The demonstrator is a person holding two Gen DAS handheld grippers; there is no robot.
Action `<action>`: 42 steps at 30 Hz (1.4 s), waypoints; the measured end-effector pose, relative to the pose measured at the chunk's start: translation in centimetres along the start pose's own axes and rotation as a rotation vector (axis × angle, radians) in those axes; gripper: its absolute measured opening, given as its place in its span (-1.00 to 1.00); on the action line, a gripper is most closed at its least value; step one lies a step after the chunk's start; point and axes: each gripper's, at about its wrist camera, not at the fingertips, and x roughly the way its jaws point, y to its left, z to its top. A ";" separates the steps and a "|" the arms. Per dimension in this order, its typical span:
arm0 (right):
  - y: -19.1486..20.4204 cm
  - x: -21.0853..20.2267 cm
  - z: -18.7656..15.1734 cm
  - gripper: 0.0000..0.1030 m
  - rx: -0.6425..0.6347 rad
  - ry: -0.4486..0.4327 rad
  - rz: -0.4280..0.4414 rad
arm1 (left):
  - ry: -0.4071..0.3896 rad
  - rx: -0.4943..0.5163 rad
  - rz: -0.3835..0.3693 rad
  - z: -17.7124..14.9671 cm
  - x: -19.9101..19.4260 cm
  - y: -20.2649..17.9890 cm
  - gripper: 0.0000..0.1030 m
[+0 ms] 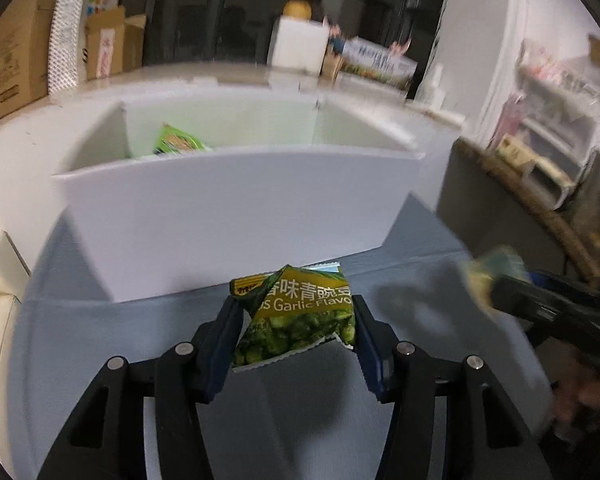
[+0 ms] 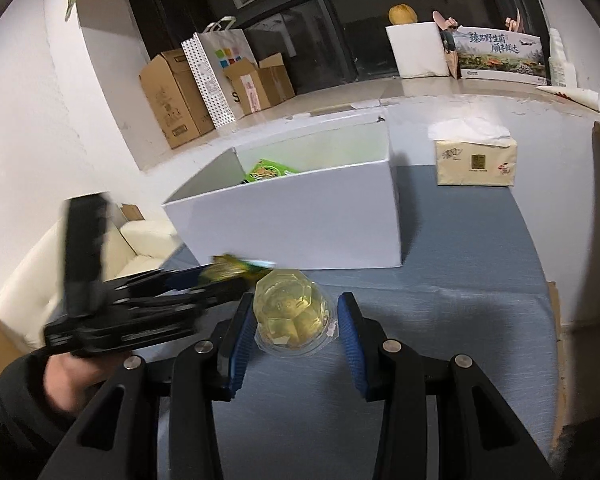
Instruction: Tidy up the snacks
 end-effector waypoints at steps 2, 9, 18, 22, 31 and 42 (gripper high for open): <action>0.6 -0.1 0.0 -0.13 -0.002 -0.008 0.018 | -0.024 -0.014 -0.010 -0.6 -2.6 0.7 0.14; 2.4 0.3 1.7 -0.13 -0.024 -0.029 0.045 | -0.102 -0.036 -0.014 1.5 -6.5 2.6 0.14; 2.2 4.1 11.9 -0.12 -0.052 -0.078 0.017 | -0.172 -0.036 0.006 12.5 -1.7 5.4 0.15; 0.9 7.5 15.0 -0.05 -0.063 -0.044 -0.036 | -0.128 -0.055 0.054 15.1 2.1 7.4 0.37; -1.4 8.0 15.9 1.00 0.019 -0.065 -0.085 | -0.087 0.024 0.081 14.5 2.8 6.1 1.00; 1.9 3.6 13.7 1.00 -0.036 -0.081 -0.197 | -0.183 0.022 0.193 12.1 -4.2 3.0 1.00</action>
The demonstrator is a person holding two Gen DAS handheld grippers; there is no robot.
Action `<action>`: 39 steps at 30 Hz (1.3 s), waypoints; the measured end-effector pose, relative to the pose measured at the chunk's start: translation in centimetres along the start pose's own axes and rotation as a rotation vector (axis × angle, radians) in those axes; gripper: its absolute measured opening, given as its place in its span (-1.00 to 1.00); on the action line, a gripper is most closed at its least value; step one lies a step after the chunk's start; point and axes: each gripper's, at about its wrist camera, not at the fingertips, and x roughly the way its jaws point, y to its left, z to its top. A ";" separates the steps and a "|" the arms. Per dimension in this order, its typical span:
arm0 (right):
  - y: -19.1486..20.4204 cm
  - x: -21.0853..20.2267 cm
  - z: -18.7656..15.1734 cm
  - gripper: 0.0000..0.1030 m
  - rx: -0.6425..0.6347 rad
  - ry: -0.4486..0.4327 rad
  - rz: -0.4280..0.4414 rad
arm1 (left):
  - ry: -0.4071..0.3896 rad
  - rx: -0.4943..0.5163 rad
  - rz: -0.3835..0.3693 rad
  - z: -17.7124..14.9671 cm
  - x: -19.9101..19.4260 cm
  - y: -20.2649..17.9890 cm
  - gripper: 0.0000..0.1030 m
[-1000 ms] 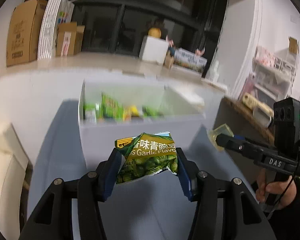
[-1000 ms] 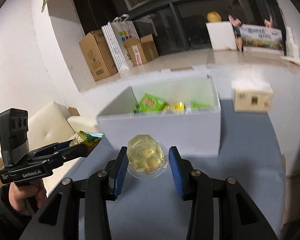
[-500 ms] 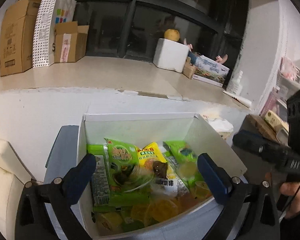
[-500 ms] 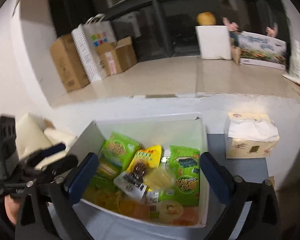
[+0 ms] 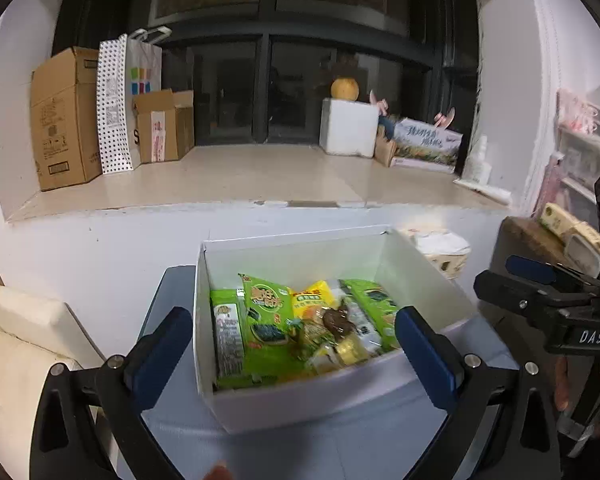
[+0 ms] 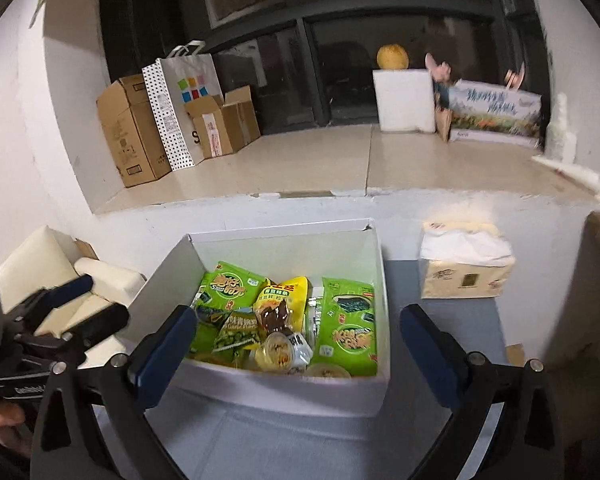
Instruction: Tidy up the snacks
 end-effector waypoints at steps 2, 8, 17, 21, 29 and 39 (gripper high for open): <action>0.9 -2.3 -0.6 1.00 -0.029 -0.035 0.006 | 0.017 0.002 -0.027 -0.4 -1.6 -0.3 1.00; 3.3 -8.7 -2.8 1.00 -0.087 -0.067 0.062 | 0.037 -0.013 -0.004 -2.4 -7.1 -1.0 1.00; 5.1 -14.3 -8.0 1.00 -0.048 -0.077 -0.022 | 0.077 -0.067 0.005 -6.7 -12.4 -0.9 1.00; 5.2 -14.9 -10.3 1.00 -0.022 -0.053 0.031 | 0.091 -0.050 -0.007 -8.3 -13.1 -1.7 1.00; 5.3 -14.7 -10.1 1.00 -0.031 -0.043 -0.002 | 0.106 -0.016 0.003 -8.1 -12.6 -2.4 1.00; 5.4 -14.6 -10.3 1.00 -0.036 -0.035 0.002 | 0.123 -0.006 -0.008 -8.2 -12.0 -2.5 1.00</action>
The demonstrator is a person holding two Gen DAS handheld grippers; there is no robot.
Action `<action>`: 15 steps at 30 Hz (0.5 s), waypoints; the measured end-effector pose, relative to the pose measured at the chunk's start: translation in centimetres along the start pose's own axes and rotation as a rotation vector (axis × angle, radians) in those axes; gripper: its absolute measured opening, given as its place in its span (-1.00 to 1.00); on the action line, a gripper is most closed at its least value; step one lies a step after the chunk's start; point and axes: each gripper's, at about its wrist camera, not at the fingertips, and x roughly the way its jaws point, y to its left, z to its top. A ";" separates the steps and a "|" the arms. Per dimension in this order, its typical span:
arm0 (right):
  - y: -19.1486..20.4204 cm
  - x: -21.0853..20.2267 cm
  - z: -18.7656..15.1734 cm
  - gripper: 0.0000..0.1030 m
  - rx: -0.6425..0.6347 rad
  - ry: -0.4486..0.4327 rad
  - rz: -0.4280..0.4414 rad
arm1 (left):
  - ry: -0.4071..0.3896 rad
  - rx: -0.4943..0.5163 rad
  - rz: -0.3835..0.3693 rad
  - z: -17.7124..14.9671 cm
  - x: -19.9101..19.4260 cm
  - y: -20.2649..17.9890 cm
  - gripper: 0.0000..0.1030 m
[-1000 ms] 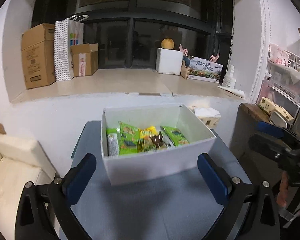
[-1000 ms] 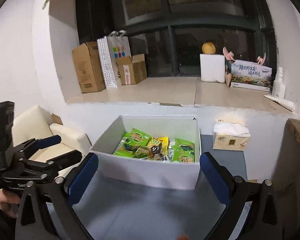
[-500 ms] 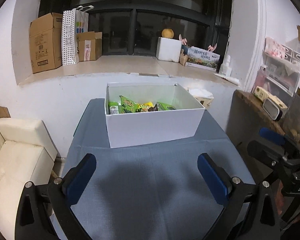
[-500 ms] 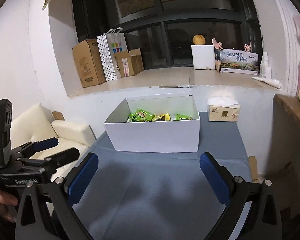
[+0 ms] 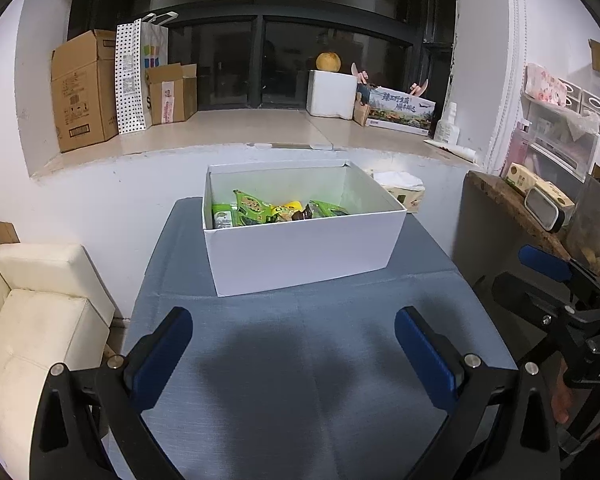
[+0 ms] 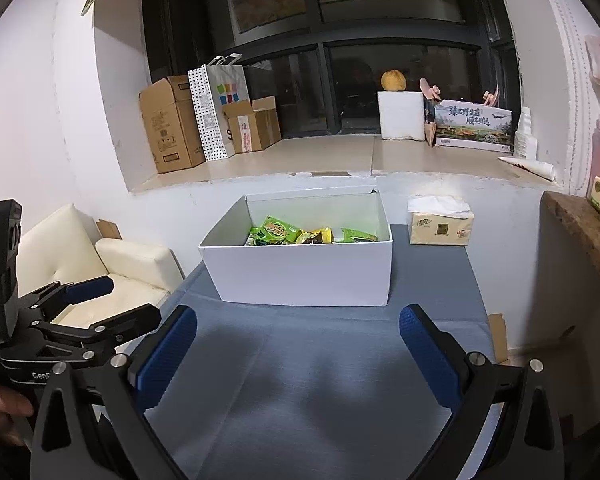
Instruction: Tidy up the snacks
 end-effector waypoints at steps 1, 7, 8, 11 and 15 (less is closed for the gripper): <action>0.1 0.0 0.0 1.00 0.001 0.002 -0.001 | 0.000 0.000 0.000 0.0 0.0 0.0 1.00; 0.3 0.1 0.0 1.00 -0.003 0.002 0.012 | 0.004 -0.004 0.003 -0.1 0.1 0.0 1.00; 0.3 0.1 0.0 1.00 -0.003 0.003 0.012 | 0.003 -0.004 0.003 -0.1 0.1 0.0 1.00; 0.4 0.0 -0.1 1.00 -0.005 0.004 0.014 | 0.001 -0.003 0.003 -0.1 0.1 0.0 1.00; 0.4 0.1 -0.1 1.00 -0.006 0.004 0.017 | 0.002 -0.003 -0.009 -0.1 0.1 0.1 1.00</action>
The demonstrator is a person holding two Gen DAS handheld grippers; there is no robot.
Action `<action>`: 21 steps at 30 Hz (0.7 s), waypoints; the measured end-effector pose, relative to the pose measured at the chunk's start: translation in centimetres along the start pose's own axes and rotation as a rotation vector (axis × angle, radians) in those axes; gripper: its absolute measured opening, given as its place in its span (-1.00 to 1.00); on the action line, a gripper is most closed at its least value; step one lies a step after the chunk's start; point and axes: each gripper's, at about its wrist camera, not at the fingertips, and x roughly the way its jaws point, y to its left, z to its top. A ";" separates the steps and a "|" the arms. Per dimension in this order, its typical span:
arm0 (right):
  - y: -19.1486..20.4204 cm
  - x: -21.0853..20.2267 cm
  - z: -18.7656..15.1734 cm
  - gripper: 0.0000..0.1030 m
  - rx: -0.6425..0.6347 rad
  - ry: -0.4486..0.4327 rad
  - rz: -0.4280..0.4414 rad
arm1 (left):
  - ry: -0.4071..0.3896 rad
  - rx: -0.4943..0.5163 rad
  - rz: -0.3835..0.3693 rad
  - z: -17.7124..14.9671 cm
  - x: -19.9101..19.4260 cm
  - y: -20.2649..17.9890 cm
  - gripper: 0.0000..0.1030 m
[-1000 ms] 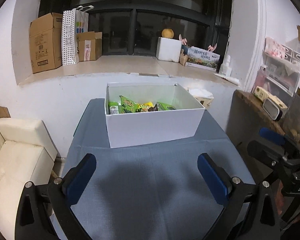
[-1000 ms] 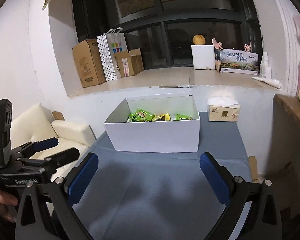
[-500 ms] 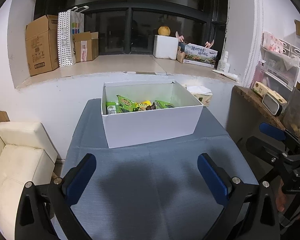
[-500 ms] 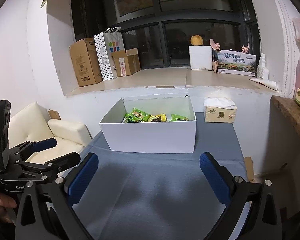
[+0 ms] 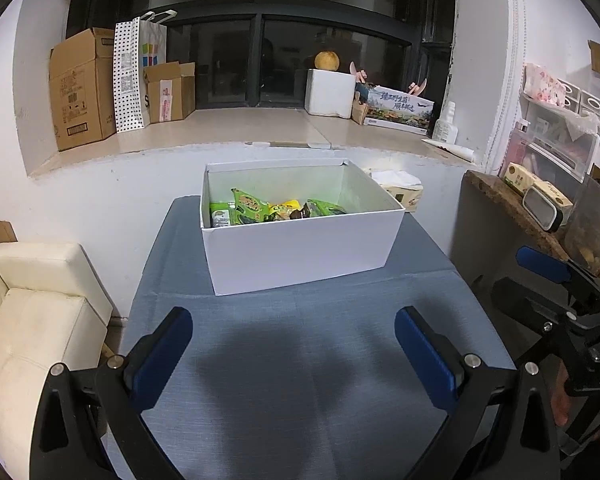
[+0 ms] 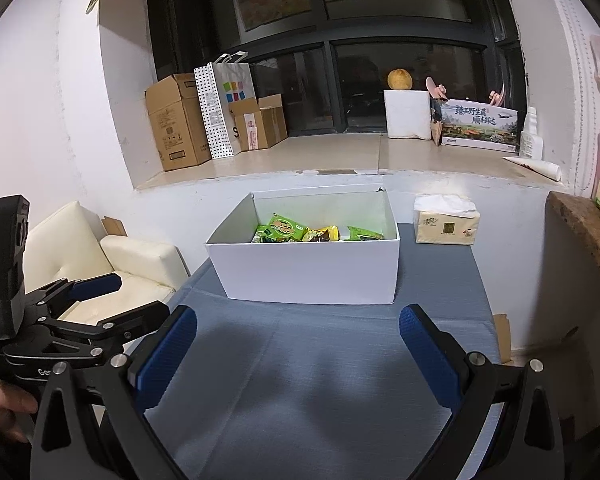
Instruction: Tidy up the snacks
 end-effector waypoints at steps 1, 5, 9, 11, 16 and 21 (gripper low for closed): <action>0.0 0.0 0.0 1.00 0.001 0.001 0.001 | -0.001 0.002 0.005 0.0 0.0 0.0 1.00; 0.0 0.0 0.0 1.00 -0.002 0.001 0.004 | 0.000 -0.001 0.006 0.0 -0.1 0.2 1.00; 0.1 0.1 -0.1 1.00 -0.006 0.004 0.007 | 0.001 -0.001 0.008 0.0 0.0 0.0 1.00; 0.2 0.1 -0.1 1.00 -0.007 0.005 0.009 | 0.001 0.001 0.008 -0.1 0.0 0.1 1.00; 0.2 0.0 -0.1 1.00 -0.010 0.005 0.010 | 0.002 -0.001 0.009 -0.1 0.0 0.1 1.00; 0.3 -0.1 -0.1 1.00 -0.007 0.007 0.008 | 0.003 0.001 0.011 -0.1 0.0 0.1 1.00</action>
